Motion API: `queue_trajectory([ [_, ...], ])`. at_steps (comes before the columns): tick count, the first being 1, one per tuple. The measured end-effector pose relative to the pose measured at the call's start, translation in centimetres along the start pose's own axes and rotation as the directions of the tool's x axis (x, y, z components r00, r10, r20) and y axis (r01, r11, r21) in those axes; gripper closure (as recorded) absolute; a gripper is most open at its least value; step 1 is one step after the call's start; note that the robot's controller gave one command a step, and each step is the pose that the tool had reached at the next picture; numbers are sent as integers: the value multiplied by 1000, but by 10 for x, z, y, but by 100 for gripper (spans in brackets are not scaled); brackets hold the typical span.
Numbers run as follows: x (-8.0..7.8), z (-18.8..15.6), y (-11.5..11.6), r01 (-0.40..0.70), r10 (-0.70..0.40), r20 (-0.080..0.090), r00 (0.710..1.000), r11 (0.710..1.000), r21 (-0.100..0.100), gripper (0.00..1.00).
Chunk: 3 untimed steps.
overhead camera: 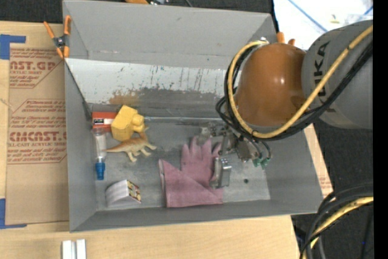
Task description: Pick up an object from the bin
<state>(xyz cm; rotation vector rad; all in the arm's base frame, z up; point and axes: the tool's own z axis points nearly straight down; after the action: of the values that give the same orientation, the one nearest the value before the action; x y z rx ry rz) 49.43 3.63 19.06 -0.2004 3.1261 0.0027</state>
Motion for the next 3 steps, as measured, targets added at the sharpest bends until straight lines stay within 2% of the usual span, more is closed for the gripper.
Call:
queue_trajectory([
  [1,-23,64,-19,-20,20,-5,1000,1000,0,0],
  [2,0,118,-13,152,-152,12,988,988,1,100],
  [3,0,118,-13,152,-152,12,988,988,1,100],
])
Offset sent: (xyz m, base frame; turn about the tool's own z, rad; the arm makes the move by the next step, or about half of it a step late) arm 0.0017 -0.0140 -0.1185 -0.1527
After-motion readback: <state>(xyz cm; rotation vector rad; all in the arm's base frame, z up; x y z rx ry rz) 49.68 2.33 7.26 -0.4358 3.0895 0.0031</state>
